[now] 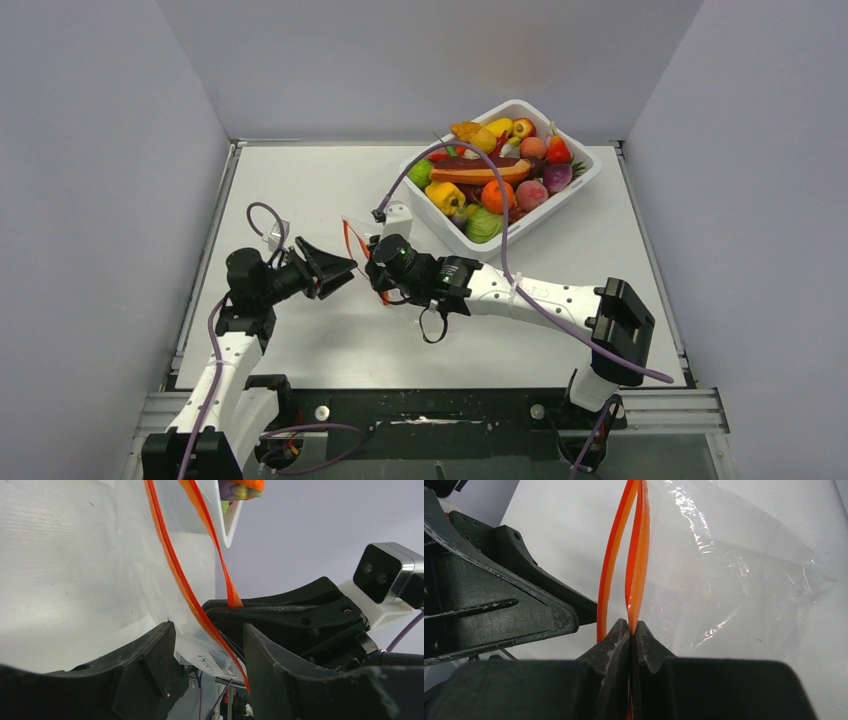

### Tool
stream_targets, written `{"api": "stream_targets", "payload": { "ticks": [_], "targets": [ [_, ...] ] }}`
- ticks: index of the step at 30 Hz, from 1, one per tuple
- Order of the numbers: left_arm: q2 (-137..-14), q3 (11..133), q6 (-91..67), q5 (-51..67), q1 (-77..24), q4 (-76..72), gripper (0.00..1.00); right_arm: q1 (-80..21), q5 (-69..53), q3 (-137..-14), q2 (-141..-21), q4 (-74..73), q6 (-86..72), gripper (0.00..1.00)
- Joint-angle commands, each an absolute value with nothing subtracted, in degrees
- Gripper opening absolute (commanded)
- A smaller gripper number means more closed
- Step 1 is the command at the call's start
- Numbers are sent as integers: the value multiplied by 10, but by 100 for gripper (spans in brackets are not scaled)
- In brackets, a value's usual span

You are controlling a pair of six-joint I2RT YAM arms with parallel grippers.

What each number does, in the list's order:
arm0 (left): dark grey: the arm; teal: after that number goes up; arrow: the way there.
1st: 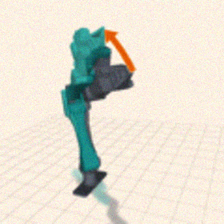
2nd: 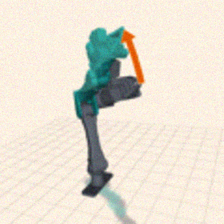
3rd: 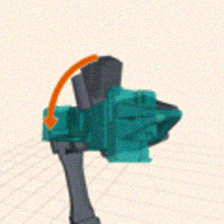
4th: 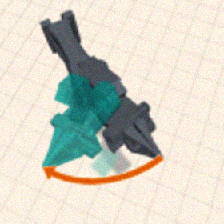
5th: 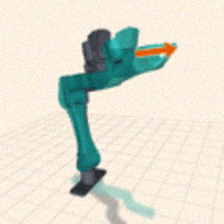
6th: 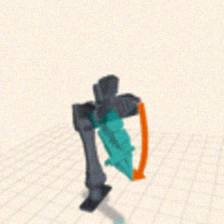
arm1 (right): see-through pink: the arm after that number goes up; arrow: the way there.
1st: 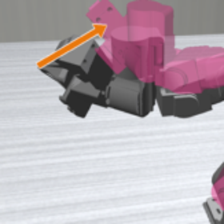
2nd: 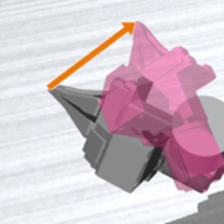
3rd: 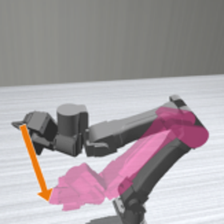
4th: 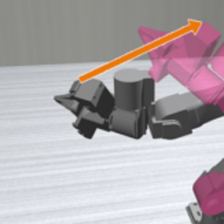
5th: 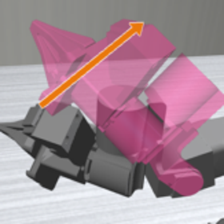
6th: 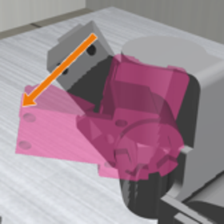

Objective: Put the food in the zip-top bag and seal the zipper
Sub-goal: Open the zipper of the food storage bag.

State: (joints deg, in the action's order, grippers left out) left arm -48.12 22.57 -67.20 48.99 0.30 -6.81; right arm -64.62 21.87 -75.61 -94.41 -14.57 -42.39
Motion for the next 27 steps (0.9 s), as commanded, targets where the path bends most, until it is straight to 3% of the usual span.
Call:
{"api": "stream_targets", "payload": {
  "ticks": [1, 5, 18, 24, 27],
  "targets": [
    [-473, 224, -694, 499, 2, -139, 51, -650, 226, -758, -933, -107, -411, 0],
    [-487, 245, -644, 458, 1, -65, 49, -652, 224, -750, -923, -95, -402, 0],
    [-537, 238, -632, 427, 1, -83, 45, -667, 211, -730, -921, -78, -377, 0],
    [-563, 228, -617, 415, 1, -62, 35, -669, 227, -736, -918, -82, -367, 0],
    [-568, 231, -617, 410, 1, -64, 23, -669, 232, -733, -916, -83, -367, 1]
  ]
}}
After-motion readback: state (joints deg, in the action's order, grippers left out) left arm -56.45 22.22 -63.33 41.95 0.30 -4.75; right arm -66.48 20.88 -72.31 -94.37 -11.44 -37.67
